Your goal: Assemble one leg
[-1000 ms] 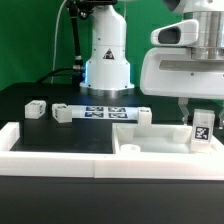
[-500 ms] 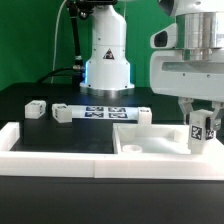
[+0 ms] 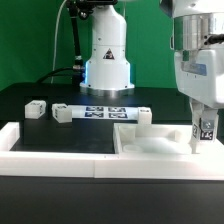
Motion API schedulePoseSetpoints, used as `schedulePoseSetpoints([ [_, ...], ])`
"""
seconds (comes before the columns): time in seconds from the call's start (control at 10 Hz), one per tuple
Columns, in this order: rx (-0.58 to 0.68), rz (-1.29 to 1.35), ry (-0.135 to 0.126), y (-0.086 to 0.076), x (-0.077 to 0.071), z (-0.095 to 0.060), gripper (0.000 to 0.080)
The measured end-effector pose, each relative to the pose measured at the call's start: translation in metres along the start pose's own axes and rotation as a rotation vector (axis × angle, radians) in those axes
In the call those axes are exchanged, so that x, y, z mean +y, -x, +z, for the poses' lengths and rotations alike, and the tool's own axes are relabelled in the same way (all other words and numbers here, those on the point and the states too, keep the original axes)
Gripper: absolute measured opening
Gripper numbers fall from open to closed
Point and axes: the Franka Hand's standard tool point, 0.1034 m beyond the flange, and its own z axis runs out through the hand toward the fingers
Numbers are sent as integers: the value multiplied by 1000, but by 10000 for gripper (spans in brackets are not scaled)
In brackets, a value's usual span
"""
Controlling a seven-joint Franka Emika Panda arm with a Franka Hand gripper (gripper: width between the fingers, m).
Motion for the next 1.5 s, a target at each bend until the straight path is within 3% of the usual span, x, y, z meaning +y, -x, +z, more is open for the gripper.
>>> schedulePoseSetpoints([
  [0.4, -9, 50, 0, 1, 0, 0, 291],
  [0.5, -9, -4, -1, 0, -1, 1, 485],
  [0.6, -8, -80, -1, 0, 0, 1, 595],
  [0.9, -5, -392, 4, 4, -1, 1, 646],
  [1.3, 13, -789, 7, 5, -3, -1, 649],
  [1.5, 14, -808, 6, 5, -3, -1, 649],
])
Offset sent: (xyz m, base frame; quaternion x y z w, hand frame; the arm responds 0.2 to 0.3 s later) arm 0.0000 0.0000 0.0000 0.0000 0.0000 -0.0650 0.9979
